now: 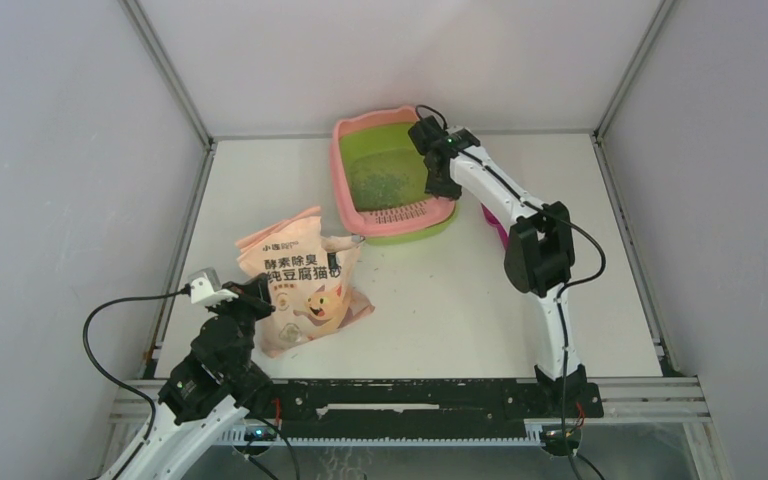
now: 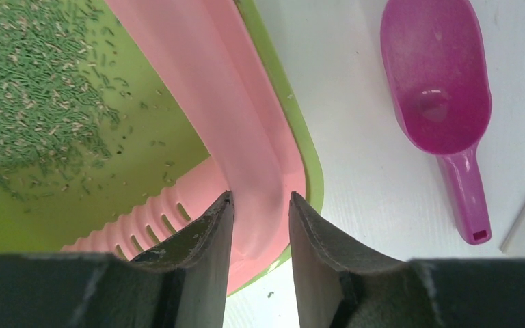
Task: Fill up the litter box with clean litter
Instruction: Move the litter box to the center of the board.
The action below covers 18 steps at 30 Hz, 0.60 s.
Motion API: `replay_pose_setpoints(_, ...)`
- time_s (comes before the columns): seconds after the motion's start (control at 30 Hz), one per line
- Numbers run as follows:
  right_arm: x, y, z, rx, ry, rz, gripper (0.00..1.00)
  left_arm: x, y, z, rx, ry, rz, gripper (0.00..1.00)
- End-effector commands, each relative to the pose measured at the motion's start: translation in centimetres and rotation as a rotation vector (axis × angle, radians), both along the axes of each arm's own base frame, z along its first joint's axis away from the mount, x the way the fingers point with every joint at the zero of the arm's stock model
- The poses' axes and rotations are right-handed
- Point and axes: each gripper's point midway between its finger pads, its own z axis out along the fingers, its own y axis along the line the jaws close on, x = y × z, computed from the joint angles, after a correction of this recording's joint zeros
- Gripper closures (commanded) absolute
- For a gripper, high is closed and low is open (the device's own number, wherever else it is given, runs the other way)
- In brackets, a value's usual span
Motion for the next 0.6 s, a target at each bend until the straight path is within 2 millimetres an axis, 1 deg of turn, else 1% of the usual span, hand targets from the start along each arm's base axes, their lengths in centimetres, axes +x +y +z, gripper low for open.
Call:
replay_pose_setpoints(0.0,-0.6,-1.4,2.6,-0.004,-0.059,-0.018,0.58,-1.9,1.2,7.1,-0.200,-0.230,-0.020,1.00)
replay_pose_setpoints(0.27,-1.4,-2.2,2.7,0.004,-0.070,-0.035,0.59,-1.7,1.2,6.9,-0.193,-0.222,-0.016,1.00)
replay_pose_setpoints(0.37,-1.6,-2.3,2.9,0.006,-0.076,-0.035,0.62,-1.7,1.2,6.9,-0.190,-0.221,-0.014,1.00)
replay_pose_setpoints(0.57,-2.1,-2.6,2.8,0.005,-0.074,-0.038,0.63,-1.7,1.3,7.0,-0.185,-0.220,-0.012,1.00)
